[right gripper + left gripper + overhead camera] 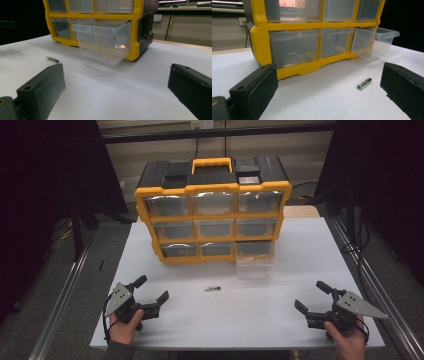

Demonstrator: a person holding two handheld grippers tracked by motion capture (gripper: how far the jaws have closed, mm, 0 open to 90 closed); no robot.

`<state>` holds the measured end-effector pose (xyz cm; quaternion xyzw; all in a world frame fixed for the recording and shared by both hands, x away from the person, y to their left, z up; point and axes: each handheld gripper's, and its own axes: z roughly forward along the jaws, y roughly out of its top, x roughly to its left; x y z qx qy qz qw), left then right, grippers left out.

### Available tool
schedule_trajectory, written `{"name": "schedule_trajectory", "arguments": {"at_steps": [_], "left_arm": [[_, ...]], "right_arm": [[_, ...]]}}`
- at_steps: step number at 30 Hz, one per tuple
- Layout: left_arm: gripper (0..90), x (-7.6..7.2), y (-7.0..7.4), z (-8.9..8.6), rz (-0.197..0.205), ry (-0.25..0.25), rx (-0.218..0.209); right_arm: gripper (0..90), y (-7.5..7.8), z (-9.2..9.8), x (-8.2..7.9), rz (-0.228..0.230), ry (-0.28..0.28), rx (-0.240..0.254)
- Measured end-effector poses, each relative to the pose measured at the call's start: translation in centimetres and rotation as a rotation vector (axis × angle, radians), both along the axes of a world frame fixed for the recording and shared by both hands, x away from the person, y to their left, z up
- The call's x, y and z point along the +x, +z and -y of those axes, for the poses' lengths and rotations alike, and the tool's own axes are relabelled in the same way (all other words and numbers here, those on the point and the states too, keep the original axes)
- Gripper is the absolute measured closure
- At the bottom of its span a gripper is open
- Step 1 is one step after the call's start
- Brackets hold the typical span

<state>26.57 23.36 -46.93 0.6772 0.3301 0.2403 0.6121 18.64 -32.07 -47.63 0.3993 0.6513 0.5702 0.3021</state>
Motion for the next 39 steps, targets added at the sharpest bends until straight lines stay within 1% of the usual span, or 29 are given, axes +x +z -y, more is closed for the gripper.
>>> {"name": "schedule_trajectory", "arguments": {"at_steps": [3, 8, 10, 11, 12, 13, 14, 15, 16, 17, 18, 20, 21, 22, 23, 24, 26, 27, 28, 29, 30, 32, 33, 34, 35, 36, 37, 38, 39], "left_arm": [[1.6, 0.0, 0.0, 0.0, 0.0, 0.0, -0.005], [1.6, -0.1, 0.0, 0.0, -0.004, 0.002, -0.001], [1.6, -0.1, 0.1, 0.0, 0.002, -0.002, 0.018], [1.6, -0.1, 0.0, 0.4, -0.008, 0.003, -0.022], [1.6, 0.0, 0.1, 0.2, -0.001, -0.02, 0.023], [1.6, 0.1, 0.0, 0.4, -0.003, -0.008, 0.005], [1.5, 0.1, 0.0, 0.4, -0.003, -0.008, 0.005], [1.5, 0.1, 0.0, 0.9, -0.011, 0.009, -0.039], [1.5, 0.1, 0.1, 0.7, -0.011, -0.005, 0.002], [1.5, 0.2, 0.1, 0.8, -0.008, -0.003, 0.001], [1.5, 0.3, 0.2, 0.8, -0.005, -0.019, 0.031], [1.5, 0.4, 0.2, 1.1, -0.008, -0.026, 0.023], [1.5, 0.4, 0.2, 1.3, -0.008, -0.043, 0.023], [1.5, 0.5, 0.2, 1.4, -0.008, -0.035, 0.031], [1.5, 0.5, 0.3, 1.5, -0.01, -0.036, 0.026], [1.5, 0.6, 0.3, 1.6, -0.015, -0.037, 0.042], [1.5, 0.8, 0.4, 2.1, -0.019, -0.035, 0.007], [1.4, 1.1, 0.4, 2.3, -0.029, -0.043, 0.039], [1.3, 1.1, 0.4, 2.3, -0.029, -0.043, 0.039], [1.3, 1.2, 0.4, 2.5, -0.037, -0.052, 0.038], [1.3, 1.3, 0.5, 2.8, -0.043, -0.05, 0.045], [1.4, 1.6, 0.5, 3.0, -0.05, -0.08, 0.087], [1.4, 1.6, 0.4, 3.7, -0.064, -0.057, 0.032], [1.4, 1.8, 0.5, 3.5, -0.064, -0.085, 0.096], [1.4, 2.1, 0.5, 3.9, -0.081, -0.097, 0.098], [1.3, 2.1, 0.5, 3.9, -0.081, -0.097, 0.098], [1.3, 2.1, 0.6, 4.1, -0.089, -0.094, 0.098], [1.3, 2.2, 0.6, 4.1, -0.091, -0.094, 0.126], [1.3, 2.2, 0.6, 4.4, -0.097, -0.093, 0.108]], "right_arm": [[0.4, 0.0, 0.0, 0.1, 0.001, 0.007, -0.002], [0.4, -0.1, -0.1, 0.2, -0.005, 0.011, -0.007], [0.4, 0.0, -0.1, 0.2, 0.0, 0.01, -0.007], [0.4, 0.0, -0.1, 0.2, 0.0, 0.01, -0.007], [0.5, 0.0, -0.1, 0.1, -0.003, 0.011, -0.005], [0.5, 0.0, -0.1, 0.1, -0.001, 0.009, -0.005], [0.5, 0.0, 0.0, 0.1, -0.002, 0.01, -0.003], [0.5, 0.0, 0.0, 0.1, -0.003, 0.008, -0.003], [0.5, 0.0, 0.0, 0.1, -0.003, 0.008, -0.003], [0.5, 0.0, 0.0, 0.1, -0.003, 0.008, -0.003], [0.5, 0.0, 0.0, 0.1, -0.003, 0.007, -0.004], [0.5, 0.0, 0.0, 0.0, -0.006, 0.01, -0.002], [0.6, 0.0, 0.1, 0.0, 0.0, 0.005, -0.004], [0.6, 0.0, 0.1, 0.0, 0.0, 0.005, -0.004], [0.6, 0.0, 0.1, 0.0, -0.001, 0.005, -0.004], [0.6, 0.0, 0.1, 0.0, -0.002, 0.003, -0.002], [0.6, 0.0, 0.1, -0.1, -0.003, 0.001, -0.004], [0.7, 0.0, 0.2, -0.1, -0.004, 0.002, -0.001], [0.7, 0.0, 0.2, -0.1, -0.004, 0.002, -0.001], [0.6, 0.0, 0.2, -0.1, -0.003, 0.004, -0.001], [0.6, 0.0, 0.2, -0.1, -0.003, 0.004, -0.001], [0.7, 0.0, 0.2, -0.1, -0.005, 0.004, -0.007], [0.7, 0.0, 0.2, -0.1, -0.005, 0.004, -0.007], [0.7, 0.1, 0.2, -0.1, -0.003, 0.005, -0.007], [0.8, 0.1, 0.1, -0.1, -0.002, 0.006, -0.008], [0.8, 0.1, 0.1, -0.1, -0.002, 0.006, -0.008], [0.8, 0.1, 0.1, -0.1, -0.001, 0.008, -0.011], [0.8, 0.1, 0.1, -0.1, -0.001, 0.009, -0.011], [0.8, 0.1, 0.1, -0.1, 0.001, 0.01, -0.014]]}}
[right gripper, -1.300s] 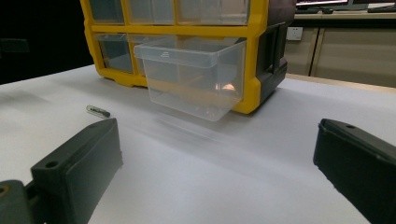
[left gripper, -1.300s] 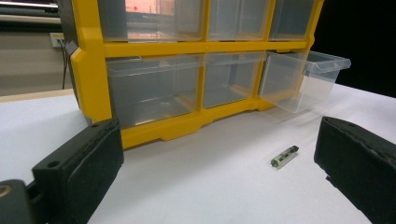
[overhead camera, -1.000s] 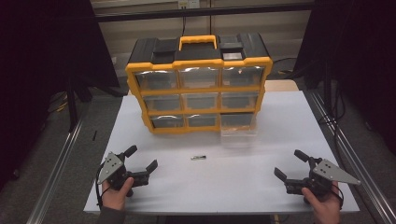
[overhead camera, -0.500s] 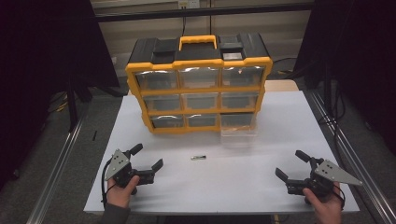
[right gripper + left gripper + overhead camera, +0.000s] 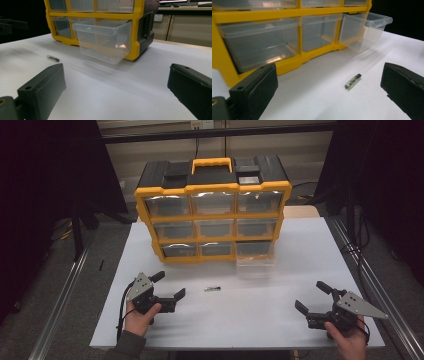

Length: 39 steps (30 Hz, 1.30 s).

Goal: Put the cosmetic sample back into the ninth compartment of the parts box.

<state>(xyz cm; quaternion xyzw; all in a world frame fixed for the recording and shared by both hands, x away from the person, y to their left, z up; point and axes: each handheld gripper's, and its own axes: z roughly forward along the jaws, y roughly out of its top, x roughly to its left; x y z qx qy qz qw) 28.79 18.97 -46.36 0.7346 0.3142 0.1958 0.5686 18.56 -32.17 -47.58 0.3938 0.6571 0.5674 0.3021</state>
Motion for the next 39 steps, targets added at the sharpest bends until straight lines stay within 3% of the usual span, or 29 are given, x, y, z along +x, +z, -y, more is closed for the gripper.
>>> {"name": "schedule_trajectory", "arguments": {"at_steps": [2, 3, 4, 5, 16, 19, 25, 34, 39], "left_arm": [[1.5, 0.2, 0.1, 0.2, 0.001, -0.009, 0.031], [1.4, 0.2, 0.0, 0.5, -0.009, -0.004, 0.011], [1.5, 0.5, 0.1, 0.5, -0.011, -0.035, 0.009], [1.5, 0.4, 0.1, 0.8, -0.013, -0.008, 0.01], [1.6, 1.6, 0.5, 2.5, -0.059, -0.019, 0.032], [1.6, 1.9, 0.6, 3.0, -0.072, -0.022, 0.066], [1.8, 2.5, 0.6, 4.1, -0.097, -0.083, 0.111], [1.7, 3.1, 0.8, 5.6, -0.125, -0.077, 0.178], [1.7, 3.6, 1.1, 6.2, -0.16, -0.088, 0.193]], "right_arm": [[0.8, 0.0, 0.0, 0.0, -0.002, -0.003, -0.002], [0.9, 0.0, -0.1, 0.0, -0.004, -0.001, -0.001], [1.0, 0.0, -0.1, 0.0, -0.006, 0.004, -0.002], [1.0, 0.0, -0.1, 0.0, -0.006, 0.004, -0.002], [1.0, 0.1, -0.3, 0.1, 0.003, 0.014, -0.007], [1.0, 0.1, -0.3, 0.1, 0.0, 0.019, -0.009], [1.1, 0.2, -0.3, 0.1, 0.006, 0.017, -0.005], [1.3, 0.2, -0.3, 0.1, 0.004, 0.024, -0.007], [1.3, 0.2, -0.3, 0.1, 0.007, 0.021, -0.008]]}}
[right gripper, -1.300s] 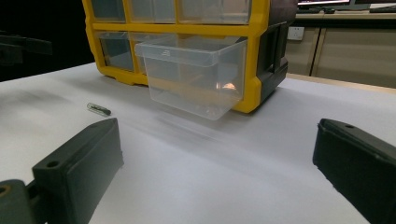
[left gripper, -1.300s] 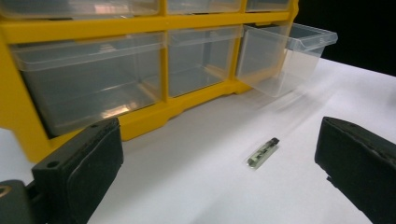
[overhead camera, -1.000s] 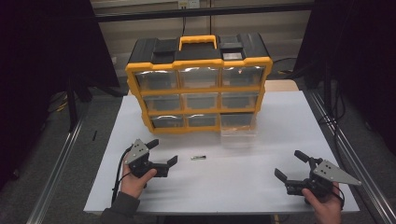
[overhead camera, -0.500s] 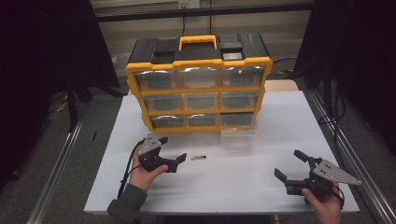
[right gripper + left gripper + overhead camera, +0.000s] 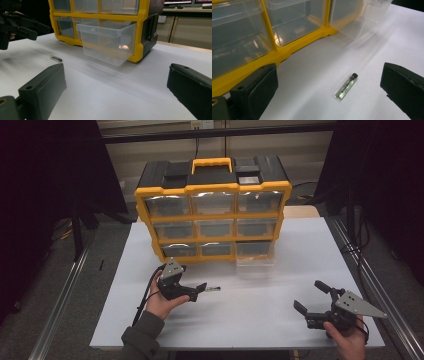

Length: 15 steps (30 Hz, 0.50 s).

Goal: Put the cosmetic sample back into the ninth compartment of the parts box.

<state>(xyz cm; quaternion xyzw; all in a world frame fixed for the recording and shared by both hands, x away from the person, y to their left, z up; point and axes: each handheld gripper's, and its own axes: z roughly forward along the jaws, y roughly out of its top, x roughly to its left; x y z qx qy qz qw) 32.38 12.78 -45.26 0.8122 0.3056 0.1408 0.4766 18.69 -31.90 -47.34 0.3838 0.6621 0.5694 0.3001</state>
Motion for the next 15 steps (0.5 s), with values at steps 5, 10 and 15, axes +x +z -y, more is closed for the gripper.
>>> {"name": "schedule_trajectory", "arguments": {"at_steps": [5, 10, 15], "left_arm": [[4.0, 0.6, 0.0, 0.6, -0.022, -0.017, 0.038], [6.4, 1.0, 0.1, 1.2, -0.032, -0.034, 0.078], [13.0, 1.3, 0.2, 1.8, -0.048, -0.054, 0.11]], "right_arm": [[1.4, 0.0, 0.0, 0.0, -0.001, 0.003, 0.001], [1.5, 0.0, 0.0, 0.0, 0.001, 0.004, 0.002], [1.4, 0.0, 0.0, 0.0, 0.004, 0.006, 0.001]]}}
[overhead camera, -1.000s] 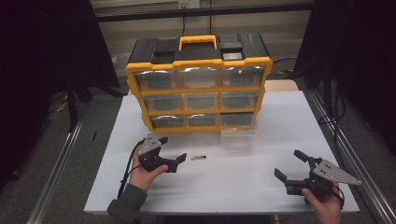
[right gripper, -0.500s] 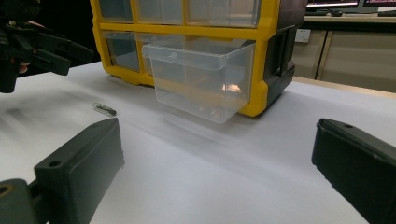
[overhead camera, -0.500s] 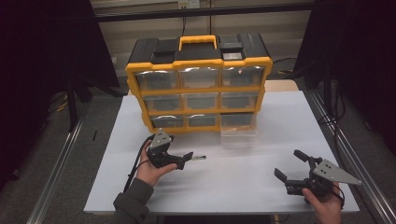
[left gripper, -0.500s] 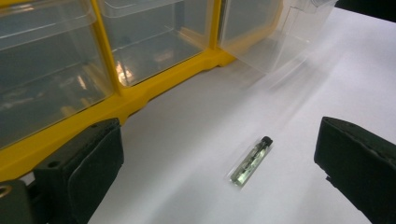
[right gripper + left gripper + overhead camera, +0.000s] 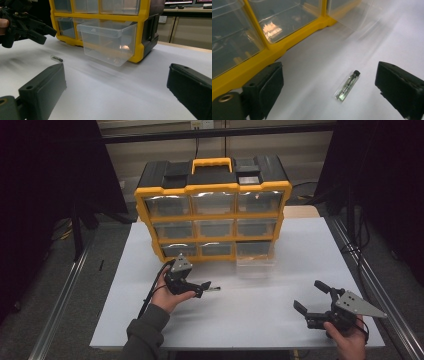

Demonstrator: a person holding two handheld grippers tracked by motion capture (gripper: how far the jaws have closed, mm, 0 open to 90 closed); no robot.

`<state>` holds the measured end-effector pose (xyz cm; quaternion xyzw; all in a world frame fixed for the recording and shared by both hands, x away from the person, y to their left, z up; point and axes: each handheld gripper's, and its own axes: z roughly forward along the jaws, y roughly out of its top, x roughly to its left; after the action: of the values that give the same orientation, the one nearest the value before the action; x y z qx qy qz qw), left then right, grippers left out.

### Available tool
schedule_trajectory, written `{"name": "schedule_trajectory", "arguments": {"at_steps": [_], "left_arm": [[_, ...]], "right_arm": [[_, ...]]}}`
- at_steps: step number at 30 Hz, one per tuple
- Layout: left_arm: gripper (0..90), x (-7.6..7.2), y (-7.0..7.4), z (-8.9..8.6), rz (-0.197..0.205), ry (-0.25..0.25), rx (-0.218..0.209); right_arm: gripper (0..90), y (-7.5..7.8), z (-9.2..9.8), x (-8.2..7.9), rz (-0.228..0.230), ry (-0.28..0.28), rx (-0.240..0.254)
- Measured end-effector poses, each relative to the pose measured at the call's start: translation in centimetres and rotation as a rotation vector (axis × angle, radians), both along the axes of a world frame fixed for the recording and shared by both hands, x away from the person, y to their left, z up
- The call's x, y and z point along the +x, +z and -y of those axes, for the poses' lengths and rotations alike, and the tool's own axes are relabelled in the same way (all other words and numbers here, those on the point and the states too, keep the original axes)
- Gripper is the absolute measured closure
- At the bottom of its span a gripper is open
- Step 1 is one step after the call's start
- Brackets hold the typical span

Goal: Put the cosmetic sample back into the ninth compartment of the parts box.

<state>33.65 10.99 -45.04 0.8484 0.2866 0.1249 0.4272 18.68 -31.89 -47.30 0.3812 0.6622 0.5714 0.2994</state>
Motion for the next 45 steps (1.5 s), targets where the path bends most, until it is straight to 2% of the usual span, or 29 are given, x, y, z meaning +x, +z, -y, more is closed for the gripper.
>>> {"name": "schedule_trajectory", "arguments": {"at_steps": [1, 5, 9, 10, 11, 12, 13, 14, 16, 17, 19, 20, 22, 25, 26, 27, 33, 38, 39, 40, 45], "left_arm": [[13.0, 0.1, 0.0, 0.1, 0.003, -0.006, 0.004], [17.4, 0.4, 0.0, 0.6, -0.027, -0.017, 0.037], [22.5, 0.7, -0.3, 0.7, -0.028, -0.033, 0.036], [22.5, 0.8, -0.3, 0.8, -0.04, -0.033, 0.054], [23.7, 0.9, -0.5, 0.9, -0.045, -0.037, 0.04], [27.4, 0.8, -0.5, 0.8, -0.062, -0.031, 0.069], [27.4, 1.0, -0.6, 0.9, -0.059, -0.042, 0.06], [28.6, 1.0, -0.8, 1.0, -0.081, -0.046, 0.058], [34.0, 1.2, -0.8, 1.0, -0.092, -0.057, 0.099], [36.2, 1.3, -0.9, 1.1, -0.09, -0.066, 0.091], [37.9, 1.3, -0.9, 1.3, -0.112, -0.075, 0.086], [39.6, 1.4, -1.0, 1.4, -0.106, -0.089, 0.072], [43.6, 1.4, -1.0, 1.7, -0.113, -0.094, 0.099], [49.7, 1.6, -1.1, 1.9, -0.117, -0.115, 0.101], [52.0, 1.6, -1.1, 2.1, -0.135, -0.129, 0.095], [54.5, 1.6, -1.1, 2.1, -0.135, -0.129, 0.095], [61.9, 1.5, -1.4, 2.5, -0.174, -0.157, 0.139], [69.4, 1.5, -1.6, 2.6, -0.173, -0.176, 0.141], [70.9, 1.4, -1.7, 2.7, -0.18, -0.168, 0.134], [71.6, 1.5, -1.7, 2.7, -0.178, -0.186, 0.15], [77.2, 1.6, -2.0, 2.9, -0.184, -0.198, 0.163]], "right_arm": [[1.4, 0.0, 0.0, 0.0, 0.0, 0.0, 0.0], [1.5, 0.0, 0.0, 0.0, -0.002, -0.001, 0.001], [1.4, 0.0, 0.0, 0.0, -0.003, -0.002, 0.004], [1.4, 0.0, 0.0, 0.0, -0.003, -0.002, 0.004], [1.4, 0.0, 0.0, 0.0, -0.003, 0.0, 0.004], [1.4, 0.0, 0.0, 0.0, -0.001, 0.001, 0.004], [1.4, 0.0, 0.0, 0.0, -0.001, 0.001, 0.004], [1.4, 0.0, 0.0, 0.0, -0.001, 0.001, 0.005], [1.4, 0.0, 0.0, 0.0, -0.002, 0.002, 0.004], [1.4, 0.0, 0.0, 0.1, 0.0, -0.002, 0.005], [1.4, 0.0, 0.0, 0.1, 0.0, -0.002, 0.006], [1.4, 0.0, 0.0, 0.1, 0.001, 0.002, 0.003], [1.5, 0.0, 0.0, 0.1, 0.001, 0.003, 0.005], [1.5, 0.0, 0.0, 0.1, 0.001, 0.004, 0.005], [1.4, 0.0, 0.0, 0.1, 0.0, 0.002, 0.006], [1.4, 0.0, 0.0, 0.1, 0.0, 0.002, 0.006], [1.5, 0.0, 0.1, 0.0, -0.001, 0.001, 0.007], [1.5, 0.0, 0.1, 0.0, 0.0, 0.002, 0.007], [1.4, 0.0, 0.1, 0.0, 0.0, 0.003, 0.008], [1.5, 0.0, 0.1, 0.0, -0.003, 0.004, 0.006], [1.4, 0.0, 0.1, 0.1, 0.001, 0.001, 0.009]]}}
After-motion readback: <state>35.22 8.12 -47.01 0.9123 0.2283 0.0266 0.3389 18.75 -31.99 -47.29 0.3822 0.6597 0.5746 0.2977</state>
